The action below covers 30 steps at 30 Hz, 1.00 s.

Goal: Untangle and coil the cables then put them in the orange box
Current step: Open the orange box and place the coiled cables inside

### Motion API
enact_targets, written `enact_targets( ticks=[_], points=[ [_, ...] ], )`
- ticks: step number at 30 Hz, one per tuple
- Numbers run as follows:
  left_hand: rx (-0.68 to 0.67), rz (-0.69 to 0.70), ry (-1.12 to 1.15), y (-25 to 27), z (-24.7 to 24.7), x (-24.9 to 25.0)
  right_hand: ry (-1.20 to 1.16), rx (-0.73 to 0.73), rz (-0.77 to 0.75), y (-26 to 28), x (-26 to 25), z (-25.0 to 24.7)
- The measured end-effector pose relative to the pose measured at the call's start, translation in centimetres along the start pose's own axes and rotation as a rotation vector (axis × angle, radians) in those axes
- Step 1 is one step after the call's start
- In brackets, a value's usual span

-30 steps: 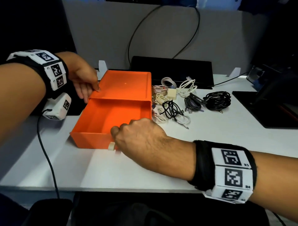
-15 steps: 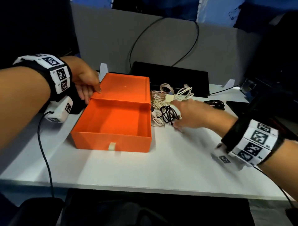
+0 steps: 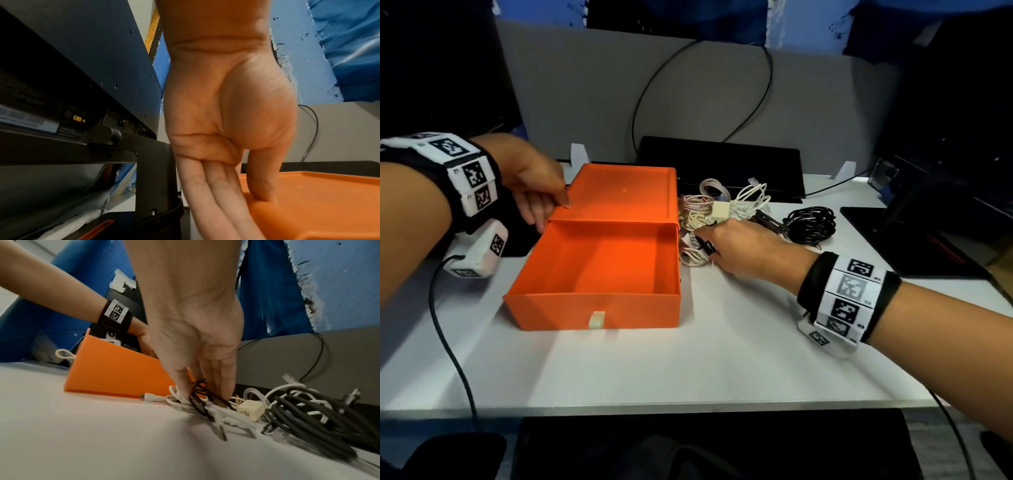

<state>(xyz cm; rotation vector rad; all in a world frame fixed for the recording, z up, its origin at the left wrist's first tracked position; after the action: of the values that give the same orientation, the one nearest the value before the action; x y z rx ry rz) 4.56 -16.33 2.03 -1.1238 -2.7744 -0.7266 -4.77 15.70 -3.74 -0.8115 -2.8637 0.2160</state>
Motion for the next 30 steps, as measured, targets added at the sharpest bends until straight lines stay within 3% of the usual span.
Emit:
enact_targets(
  ticks=[3, 6, 10, 13, 15, 18, 21, 24, 30],
  points=[
    [0.001, 0.006, 0.015, -0.1, 0.0, -0.1, -0.03, 0.033, -0.015, -0.6, 0.2, -0.1],
    [-0.007, 0.011, 0.018, -0.1, -0.1, -0.1, -0.102, 0.101, 0.073, -1.3, 1.5, -1.6],
    [-0.017, 0.025, 0.034, 0.1, -0.1, -0.1, -0.31, 0.337, 0.17, -1.4, 3.1, -5.5],
    [-0.017, 0.039, 0.039, 0.3, -0.1, -0.1, -0.427, 0.512, 0.133, -1.1, 2.4, -8.6],
    [-0.016, 0.042, 0.045, 0.6, -0.1, 0.0, -0.489, 0.542, 0.029, -0.8, -0.1, -10.2],
    [-0.013, 0.038, 0.055, 0.8, 0.0, 0.0, -0.413, 0.453, -0.279, -0.9, -6.1, -10.4],
    [-0.009, 0.031, 0.057, 0.9, 0.2, -0.1, -0.092, 0.258, -0.492, -2.0, -11.6, -7.8],
    [-0.015, 0.03, 0.048, 1.0, 0.1, 0.0, 0.173, 0.117, -0.566, -3.2, -14.9, -5.8],
    [-0.01, 0.032, 0.035, 0.5, 0.0, 0.0, 0.315, 0.004, -0.583, -6.9, -17.0, -3.9]
  ],
)
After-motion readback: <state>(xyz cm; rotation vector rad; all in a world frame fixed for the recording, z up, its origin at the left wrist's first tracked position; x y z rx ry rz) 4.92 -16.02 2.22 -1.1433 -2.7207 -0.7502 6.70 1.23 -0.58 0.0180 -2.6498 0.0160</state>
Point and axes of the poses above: each hand's wrist, its own y-axis away from the middle knuckle, its own z-axis out of the palm, x = y × z, the point moved 2 cm from there along -y, towards the middle knuckle, and after that the axes turned 9 degrees about x, right-handed, at the moved point
